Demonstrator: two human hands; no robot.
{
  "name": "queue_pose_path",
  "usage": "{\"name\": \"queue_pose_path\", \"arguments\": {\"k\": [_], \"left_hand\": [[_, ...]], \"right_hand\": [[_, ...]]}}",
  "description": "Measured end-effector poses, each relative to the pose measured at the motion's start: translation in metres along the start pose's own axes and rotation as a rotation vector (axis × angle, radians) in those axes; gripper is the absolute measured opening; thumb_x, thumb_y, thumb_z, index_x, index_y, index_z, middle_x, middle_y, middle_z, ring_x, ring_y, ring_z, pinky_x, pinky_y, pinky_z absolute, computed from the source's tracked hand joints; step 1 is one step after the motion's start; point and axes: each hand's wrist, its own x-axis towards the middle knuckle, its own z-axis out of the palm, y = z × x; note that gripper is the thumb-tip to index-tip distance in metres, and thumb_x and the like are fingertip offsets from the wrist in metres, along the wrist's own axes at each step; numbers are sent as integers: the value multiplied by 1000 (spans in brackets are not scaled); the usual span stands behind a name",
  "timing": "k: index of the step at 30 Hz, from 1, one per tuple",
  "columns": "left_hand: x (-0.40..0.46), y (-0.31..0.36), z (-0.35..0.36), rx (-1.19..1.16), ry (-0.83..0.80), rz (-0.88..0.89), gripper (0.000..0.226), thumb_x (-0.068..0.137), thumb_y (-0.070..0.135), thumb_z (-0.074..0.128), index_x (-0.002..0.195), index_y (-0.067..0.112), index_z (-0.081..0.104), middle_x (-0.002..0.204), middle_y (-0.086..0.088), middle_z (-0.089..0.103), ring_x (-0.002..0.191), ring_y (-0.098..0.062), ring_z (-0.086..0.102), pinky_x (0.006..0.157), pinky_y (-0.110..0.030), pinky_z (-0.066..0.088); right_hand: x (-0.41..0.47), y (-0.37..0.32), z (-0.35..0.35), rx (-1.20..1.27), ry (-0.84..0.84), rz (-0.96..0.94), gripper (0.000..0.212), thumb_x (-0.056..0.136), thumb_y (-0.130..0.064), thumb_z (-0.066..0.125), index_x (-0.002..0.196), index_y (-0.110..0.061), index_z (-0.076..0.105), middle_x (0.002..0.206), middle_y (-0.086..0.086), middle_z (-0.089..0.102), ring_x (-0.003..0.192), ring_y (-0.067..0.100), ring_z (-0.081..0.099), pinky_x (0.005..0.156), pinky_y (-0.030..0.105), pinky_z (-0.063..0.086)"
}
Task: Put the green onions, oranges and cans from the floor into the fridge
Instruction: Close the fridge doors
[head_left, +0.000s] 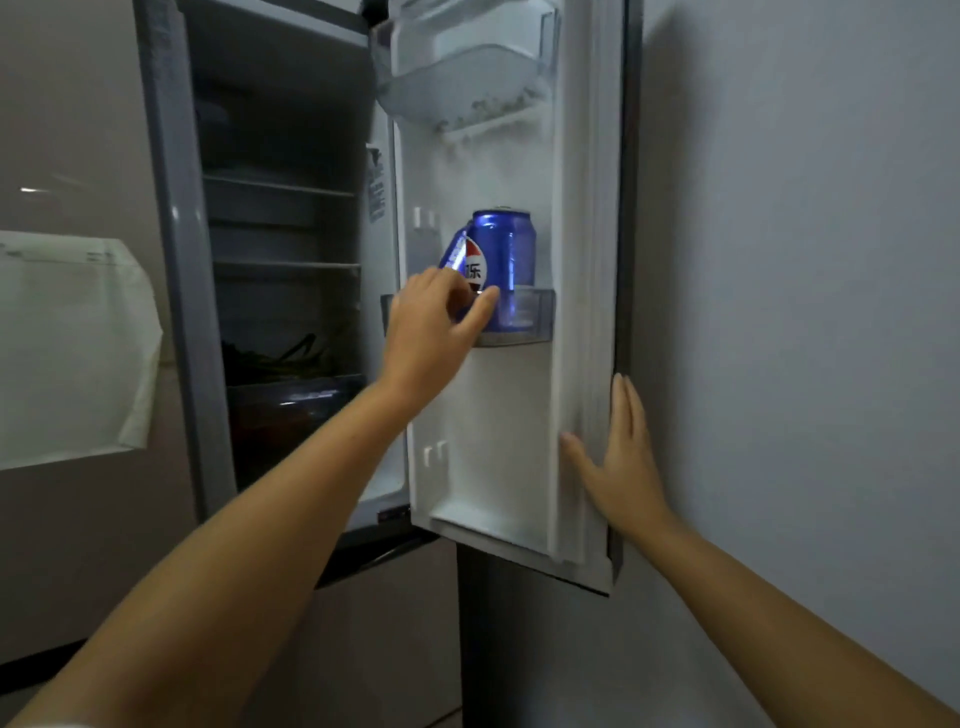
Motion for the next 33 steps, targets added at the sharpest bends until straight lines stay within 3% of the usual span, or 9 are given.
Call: {"name": "queue_pose_path", "arguments": {"k": [3, 7, 11, 14, 18, 20, 24, 27, 33], "left_hand": [[-3, -23, -35, -42, 3, -82, 48, 86, 49, 47, 78, 2, 57, 76, -9, 55, 71, -19, 49, 68, -30, 39], [-11, -47, -80, -45, -46, -184, 21, 98, 30, 45, 92, 12, 56, 90, -9, 56, 73, -4, 49, 72, -25, 41], [-29, -41, -98, 61, 69, -407, 27, 97, 31, 44, 115, 13, 53, 115, -4, 52, 103, -11, 51, 101, -40, 43], [-53, -12, -92, 303, -12, -104, 58, 94, 34, 44, 147, 17, 29, 155, -4, 25, 145, -16, 17, 120, -43, 7], [-69, -5, -80, 711, -421, 420, 50, 95, 42, 32, 142, 27, 40, 159, -3, 17, 147, -23, -6, 118, -53, -5], [-66, -28, -96, 800, -456, 455, 42, 95, 41, 35, 129, 28, 55, 159, -4, 20, 147, -30, -4, 117, -57, -2], [-68, -79, -135, 855, -424, 498, 33, 93, 33, 41, 115, 23, 64, 156, -8, 27, 144, -37, 4, 119, -52, 5], [-66, -120, -160, 904, -401, 505, 39, 94, 33, 42, 130, 23, 54, 155, -10, 27, 144, -37, 5, 119, -51, 6], [-60, -207, -187, 1129, -396, 506, 54, 98, 44, 33, 148, 27, 24, 158, -5, 21, 146, -27, -9, 115, -60, 7]], "right_hand": [[-18, -12, -7, -95, -94, -176, 77, 95, -41, 48, 147, -33, -9, 158, -13, -14, 147, 12, -7, 119, 35, 6], [-38, -35, -1, -196, -179, -357, 73, 92, -52, 37, 150, -31, -2, 157, -13, -13, 147, 20, -14, 117, 39, 5], [-49, -57, 15, -134, -233, -523, 72, 94, -43, 38, 150, -34, -6, 159, -15, -13, 148, 21, -5, 113, 32, 19], [-60, -78, 40, 14, -296, -568, 79, 93, -41, 38, 146, -38, -20, 157, -17, -20, 148, 13, -2, 113, 21, 17], [-69, -112, 87, 226, -287, -523, 83, 92, -45, 42, 146, -39, -21, 158, -12, -17, 140, -9, 12, 102, 7, 34], [-69, -122, 112, 276, -288, -484, 87, 90, -51, 43, 145, -40, -23, 157, -14, -19, 139, -5, 17, 104, 12, 35], [-68, -128, 170, 55, -230, -501, 89, 88, -68, 31, 149, -24, -19, 158, -2, -18, 148, 16, -8, 120, 39, 8], [-61, -142, 211, -68, -214, -529, 85, 91, -68, 22, 152, -15, -4, 159, 12, -5, 148, 27, -2, 119, 48, 4], [-27, -146, 284, -199, -137, -632, 61, 99, -45, 19, 152, -23, 0, 161, 3, -8, 148, 19, -6, 113, 58, 0]]}}
